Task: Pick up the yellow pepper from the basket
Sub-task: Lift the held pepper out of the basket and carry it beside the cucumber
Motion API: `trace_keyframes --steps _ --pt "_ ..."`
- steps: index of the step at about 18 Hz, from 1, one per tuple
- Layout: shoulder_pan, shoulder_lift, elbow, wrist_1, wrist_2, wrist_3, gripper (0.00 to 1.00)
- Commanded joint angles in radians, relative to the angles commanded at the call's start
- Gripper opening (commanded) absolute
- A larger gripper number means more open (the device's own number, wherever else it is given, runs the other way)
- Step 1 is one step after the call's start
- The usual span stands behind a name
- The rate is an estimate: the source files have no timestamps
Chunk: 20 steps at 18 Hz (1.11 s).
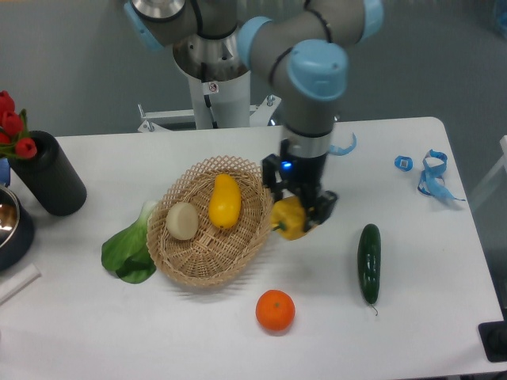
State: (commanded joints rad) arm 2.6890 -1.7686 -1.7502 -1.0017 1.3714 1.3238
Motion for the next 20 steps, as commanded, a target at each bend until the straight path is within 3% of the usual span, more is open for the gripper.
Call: trace_keyframes --steps 5,8,20 --pt "0.025 -0.034 -0.006 0.002 0.009 -0.002 0.28" --pt "0.023 -0.038 -0.005 0.003 0.077 -0.002 0.28" --pt "0.048 -0.095 0.061 -0.002 0.186 0.032 0.28"
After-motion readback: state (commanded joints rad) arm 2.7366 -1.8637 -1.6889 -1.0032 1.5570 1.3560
